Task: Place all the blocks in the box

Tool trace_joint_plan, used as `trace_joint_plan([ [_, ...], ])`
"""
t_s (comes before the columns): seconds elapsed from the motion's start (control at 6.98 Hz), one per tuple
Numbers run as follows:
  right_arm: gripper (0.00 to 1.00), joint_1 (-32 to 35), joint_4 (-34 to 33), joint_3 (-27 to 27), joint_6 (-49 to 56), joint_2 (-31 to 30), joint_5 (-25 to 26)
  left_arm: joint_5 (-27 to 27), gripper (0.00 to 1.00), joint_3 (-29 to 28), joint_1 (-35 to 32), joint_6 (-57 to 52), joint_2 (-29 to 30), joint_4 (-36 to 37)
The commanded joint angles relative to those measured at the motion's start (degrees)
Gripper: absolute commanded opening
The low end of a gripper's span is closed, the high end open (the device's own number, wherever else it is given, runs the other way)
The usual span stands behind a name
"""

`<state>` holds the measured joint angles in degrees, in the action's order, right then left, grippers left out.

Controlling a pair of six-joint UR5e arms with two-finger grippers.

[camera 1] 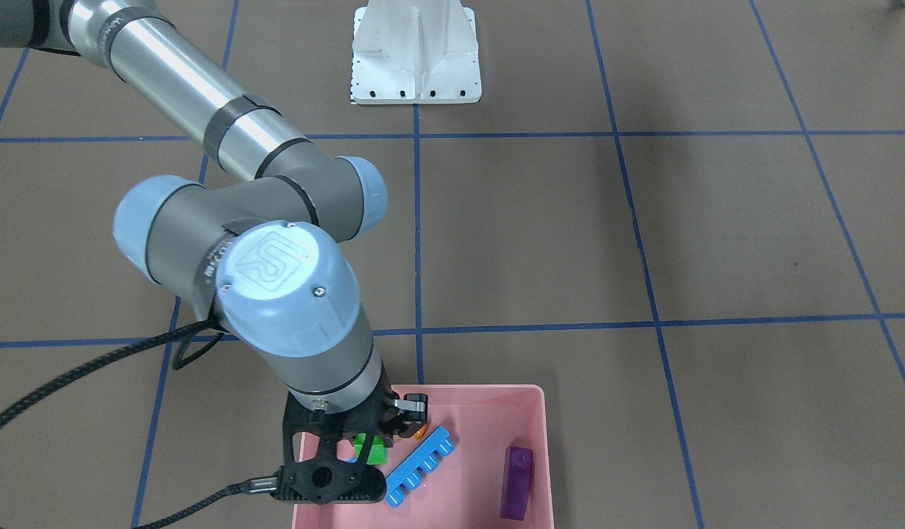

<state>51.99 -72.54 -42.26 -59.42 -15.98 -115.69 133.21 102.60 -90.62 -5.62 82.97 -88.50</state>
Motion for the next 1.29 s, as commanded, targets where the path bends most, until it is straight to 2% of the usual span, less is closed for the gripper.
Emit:
trace_joint_plan([
  [0.0, 0.0, -4.5, 6.8, 8.9, -15.9, 6.2, 9.0, 0.0, 1.0, 0.1, 0.0, 0.0, 0.0, 0.0],
  [0.29, 0.0, -7.2, 8.9, 9.6, -30.6, 7.5, 15.3, 0.0, 1.0, 0.3, 0.0, 0.0, -0.7, -0.4],
  [0.43, 0.38, -7.5, 11.3, 10.8, -32.1, 7.4, 15.8, 0.0, 1.0, 0.3, 0.0, 0.0, -0.7, -0.4],
  [0.57, 0.98, -8.0, 11.3, 10.9, -31.7, 7.4, 15.5, 0.0, 1.0, 0.2, 0.0, 0.0, -0.7, -0.4],
  [1.15, 0.99, -7.5, 11.0, 11.1, -24.8, 7.5, 11.4, 0.0, 1.0, -0.3, 0.1, -0.1, -0.7, -0.5],
])
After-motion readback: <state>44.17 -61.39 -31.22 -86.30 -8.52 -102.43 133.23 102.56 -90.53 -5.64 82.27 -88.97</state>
